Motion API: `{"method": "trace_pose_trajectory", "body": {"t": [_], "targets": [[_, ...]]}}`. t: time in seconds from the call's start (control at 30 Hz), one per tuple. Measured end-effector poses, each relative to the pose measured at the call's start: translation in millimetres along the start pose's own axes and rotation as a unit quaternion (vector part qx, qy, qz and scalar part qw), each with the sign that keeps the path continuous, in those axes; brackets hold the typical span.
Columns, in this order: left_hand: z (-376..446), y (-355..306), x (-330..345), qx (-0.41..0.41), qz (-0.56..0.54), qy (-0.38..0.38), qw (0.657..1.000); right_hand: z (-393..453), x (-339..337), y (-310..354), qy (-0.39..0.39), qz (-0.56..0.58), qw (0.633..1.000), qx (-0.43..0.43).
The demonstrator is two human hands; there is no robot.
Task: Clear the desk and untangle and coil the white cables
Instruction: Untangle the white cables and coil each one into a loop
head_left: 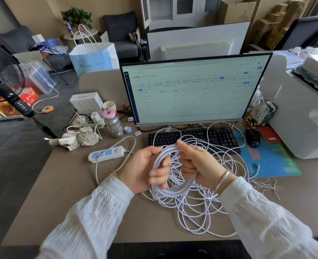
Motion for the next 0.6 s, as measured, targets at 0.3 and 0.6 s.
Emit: {"method": "trace_pose_trajectory", "body": {"t": [0.3, 0.6], "targets": [[-25.2, -44.9, -48.2, 0.067, -0.006, -0.169, 0.983, 7.6, -52.0, -45.6, 0.04, -0.205, 0.974, 0.093], [-91.5, -85.9, -96.1, 0.165, -0.008, -0.284, 0.944, -4.6, -128.7, -25.2, -0.036, -0.381, 0.922, 0.055]]}}
Point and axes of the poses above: each hand's wrist, its own z-axis towards the middle knuckle, its own x-axis out of the palm, y = z × x, the point moved 8 cm from there along z, towards the middle knuckle, and after that the axes turned 15 degrees about z, right-handed, at the moved point
